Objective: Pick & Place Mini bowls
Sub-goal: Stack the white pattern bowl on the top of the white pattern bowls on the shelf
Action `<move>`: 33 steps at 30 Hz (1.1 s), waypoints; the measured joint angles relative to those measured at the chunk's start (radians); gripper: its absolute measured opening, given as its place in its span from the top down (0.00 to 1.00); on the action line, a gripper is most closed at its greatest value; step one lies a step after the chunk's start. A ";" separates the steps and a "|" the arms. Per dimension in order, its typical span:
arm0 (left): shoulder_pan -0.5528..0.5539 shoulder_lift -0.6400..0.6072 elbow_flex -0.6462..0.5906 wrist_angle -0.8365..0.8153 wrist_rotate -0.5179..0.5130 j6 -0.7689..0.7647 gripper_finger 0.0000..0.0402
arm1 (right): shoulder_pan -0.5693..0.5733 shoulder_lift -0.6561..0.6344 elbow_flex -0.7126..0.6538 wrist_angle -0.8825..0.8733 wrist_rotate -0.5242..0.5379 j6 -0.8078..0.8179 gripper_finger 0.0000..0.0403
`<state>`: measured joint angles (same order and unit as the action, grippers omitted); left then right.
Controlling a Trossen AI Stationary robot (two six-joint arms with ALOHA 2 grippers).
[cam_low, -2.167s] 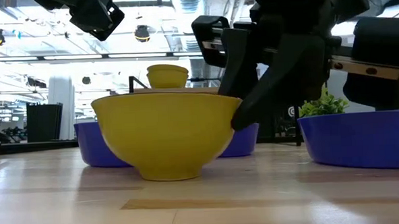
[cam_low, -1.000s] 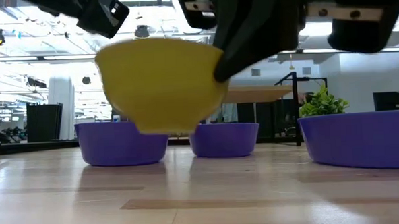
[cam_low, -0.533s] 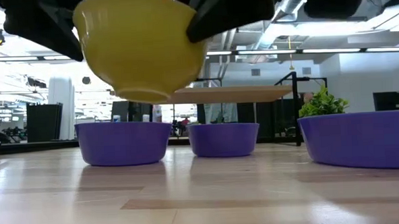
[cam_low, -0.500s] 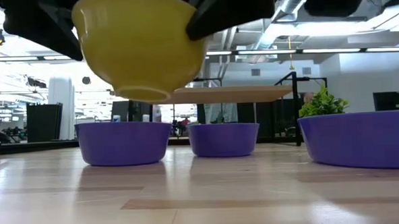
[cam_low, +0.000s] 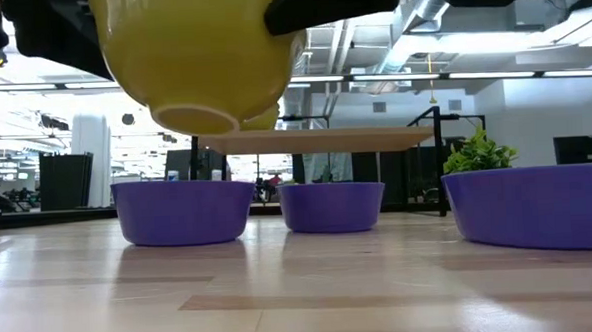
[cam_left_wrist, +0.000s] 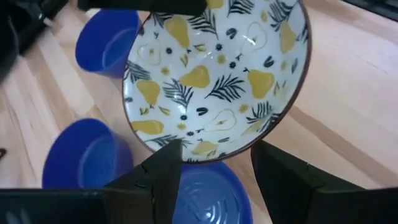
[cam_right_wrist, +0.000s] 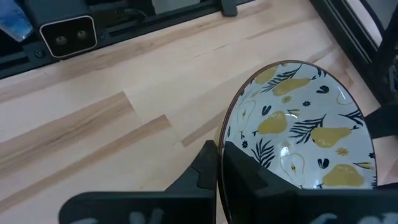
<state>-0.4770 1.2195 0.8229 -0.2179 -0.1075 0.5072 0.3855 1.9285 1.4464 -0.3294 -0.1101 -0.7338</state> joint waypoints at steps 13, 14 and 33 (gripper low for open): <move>-0.001 0.001 -0.001 0.046 0.108 0.113 0.52 | -0.015 0.000 0.000 0.016 0.012 0.000 1.00; -0.001 0.001 -0.001 0.049 0.108 0.113 0.52 | -0.017 0.000 0.000 0.019 0.012 -0.001 1.00; -0.002 0.001 -0.001 0.042 0.110 0.117 0.71 | -0.023 0.000 0.000 0.022 0.009 0.001 0.99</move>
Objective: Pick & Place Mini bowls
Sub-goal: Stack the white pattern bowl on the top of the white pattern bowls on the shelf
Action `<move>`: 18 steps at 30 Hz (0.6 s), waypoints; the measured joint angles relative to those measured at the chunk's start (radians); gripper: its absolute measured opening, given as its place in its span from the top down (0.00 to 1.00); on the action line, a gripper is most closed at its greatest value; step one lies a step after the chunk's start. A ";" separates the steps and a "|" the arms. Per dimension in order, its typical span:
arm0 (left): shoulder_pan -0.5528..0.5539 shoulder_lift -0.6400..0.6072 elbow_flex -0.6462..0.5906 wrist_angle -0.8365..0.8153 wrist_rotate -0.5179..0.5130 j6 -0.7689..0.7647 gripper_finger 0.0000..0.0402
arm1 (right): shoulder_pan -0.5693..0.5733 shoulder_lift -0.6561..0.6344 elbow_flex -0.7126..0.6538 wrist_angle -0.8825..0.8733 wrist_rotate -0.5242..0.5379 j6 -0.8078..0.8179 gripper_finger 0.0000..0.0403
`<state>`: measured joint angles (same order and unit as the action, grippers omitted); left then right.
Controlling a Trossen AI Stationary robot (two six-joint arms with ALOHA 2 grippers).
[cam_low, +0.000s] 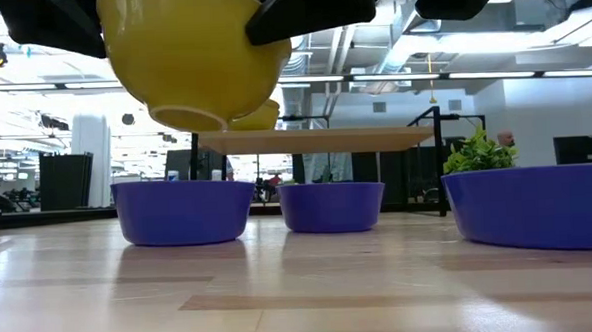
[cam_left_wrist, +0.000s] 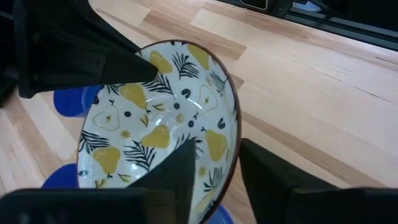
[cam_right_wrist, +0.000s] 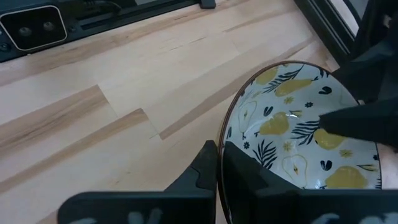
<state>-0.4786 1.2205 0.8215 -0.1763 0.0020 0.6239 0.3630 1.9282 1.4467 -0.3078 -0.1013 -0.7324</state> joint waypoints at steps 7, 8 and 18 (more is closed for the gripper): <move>0.002 0.001 0.000 -0.008 0.024 0.012 0.89 | 0.001 -0.001 0.000 -0.002 -0.007 -0.002 0.98; 0.002 0.002 -0.001 -0.008 0.033 0.013 0.91 | 0.001 -0.001 0.000 -0.002 -0.008 -0.003 0.98; 0.008 0.002 0.000 0.019 0.040 -0.004 0.96 | 0.011 -0.003 0.002 0.018 0.024 0.027 0.86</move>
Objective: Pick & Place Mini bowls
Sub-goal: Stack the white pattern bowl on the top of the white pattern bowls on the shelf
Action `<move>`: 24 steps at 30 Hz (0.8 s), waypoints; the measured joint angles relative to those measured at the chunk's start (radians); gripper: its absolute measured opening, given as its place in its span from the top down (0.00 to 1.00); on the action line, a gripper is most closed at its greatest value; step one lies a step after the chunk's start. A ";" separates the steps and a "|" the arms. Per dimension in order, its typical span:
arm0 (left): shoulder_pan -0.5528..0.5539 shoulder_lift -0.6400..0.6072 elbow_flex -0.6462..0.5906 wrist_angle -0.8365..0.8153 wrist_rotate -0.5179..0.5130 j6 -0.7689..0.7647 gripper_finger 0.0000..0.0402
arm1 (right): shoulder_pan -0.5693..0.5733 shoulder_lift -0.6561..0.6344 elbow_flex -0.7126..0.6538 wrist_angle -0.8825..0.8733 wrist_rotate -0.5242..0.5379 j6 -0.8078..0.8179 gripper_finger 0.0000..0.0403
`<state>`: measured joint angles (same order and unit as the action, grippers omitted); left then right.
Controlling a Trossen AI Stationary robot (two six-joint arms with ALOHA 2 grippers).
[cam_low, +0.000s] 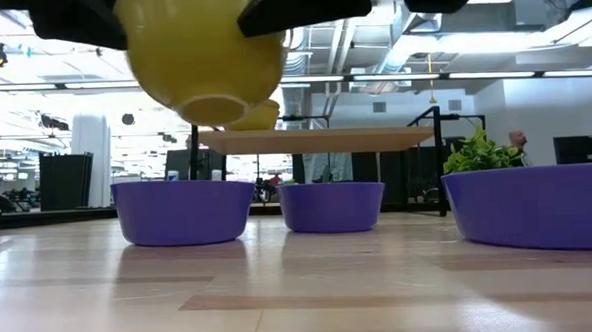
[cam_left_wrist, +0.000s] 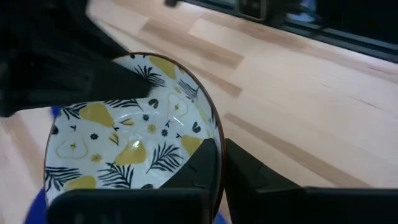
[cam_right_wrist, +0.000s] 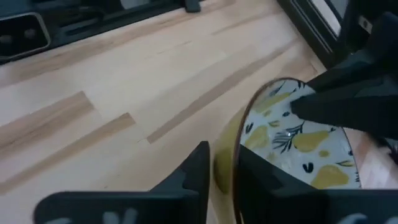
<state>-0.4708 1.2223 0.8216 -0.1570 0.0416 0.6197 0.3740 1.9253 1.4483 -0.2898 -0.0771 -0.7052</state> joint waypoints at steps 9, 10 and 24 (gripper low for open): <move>0.003 -0.001 0.000 -0.010 -0.006 -0.009 0.96 | 0.028 -0.004 -0.001 -0.006 0.124 0.019 0.71; 0.003 -0.001 0.000 -0.010 -0.005 -0.009 0.96 | 0.034 -0.010 -0.001 -0.008 0.147 0.010 0.69; 0.002 -0.001 0.000 -0.014 -0.148 -0.113 0.95 | 0.036 -0.225 -0.001 -0.262 0.353 0.237 0.67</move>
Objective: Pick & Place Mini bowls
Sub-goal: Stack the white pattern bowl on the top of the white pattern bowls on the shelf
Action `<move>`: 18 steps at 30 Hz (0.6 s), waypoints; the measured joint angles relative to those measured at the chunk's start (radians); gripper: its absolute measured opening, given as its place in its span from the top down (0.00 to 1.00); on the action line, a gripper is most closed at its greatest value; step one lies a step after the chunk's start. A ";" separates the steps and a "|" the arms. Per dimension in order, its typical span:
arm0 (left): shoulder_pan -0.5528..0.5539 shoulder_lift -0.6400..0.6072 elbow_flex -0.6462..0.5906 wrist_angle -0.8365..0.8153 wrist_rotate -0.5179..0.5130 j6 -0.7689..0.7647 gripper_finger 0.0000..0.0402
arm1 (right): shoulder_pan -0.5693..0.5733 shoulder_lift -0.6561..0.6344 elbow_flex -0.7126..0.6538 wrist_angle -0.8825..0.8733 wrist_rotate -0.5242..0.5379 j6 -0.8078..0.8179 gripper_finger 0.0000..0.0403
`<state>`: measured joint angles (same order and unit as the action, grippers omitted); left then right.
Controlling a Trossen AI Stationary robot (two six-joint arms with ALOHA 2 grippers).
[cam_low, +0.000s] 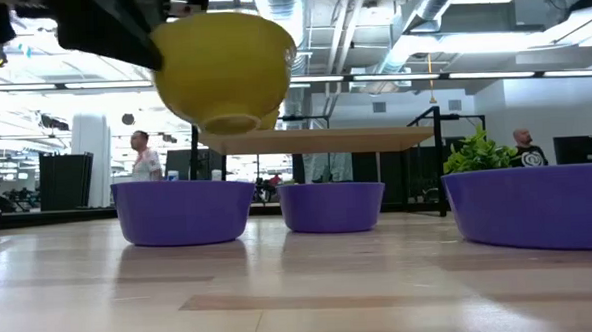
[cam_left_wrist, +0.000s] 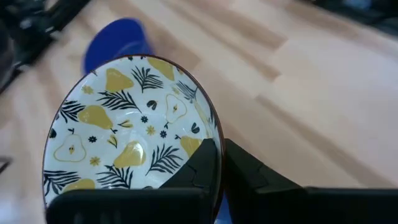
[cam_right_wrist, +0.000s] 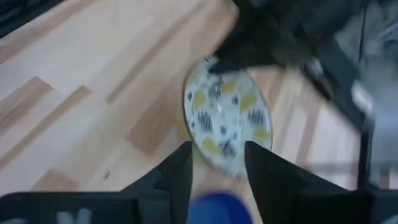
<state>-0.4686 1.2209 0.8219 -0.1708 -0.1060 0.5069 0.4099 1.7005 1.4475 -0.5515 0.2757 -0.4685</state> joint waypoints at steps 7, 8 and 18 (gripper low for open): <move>0.013 -0.001 0.024 -0.004 -0.159 -0.063 0.95 | -0.073 -0.111 -0.031 -0.182 -0.012 0.232 0.93; 0.020 -0.002 0.033 -0.009 -0.163 -0.080 0.96 | -0.081 -0.126 -0.049 -0.178 -0.013 0.233 0.96; 0.088 -0.005 0.168 -0.171 -0.163 -0.203 0.97 | -0.150 -0.326 -0.342 0.035 0.050 0.304 1.00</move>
<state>-0.3810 1.2160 0.9900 -0.3417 -0.2693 0.3035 0.2601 1.3741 1.1053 -0.5165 0.3252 -0.1647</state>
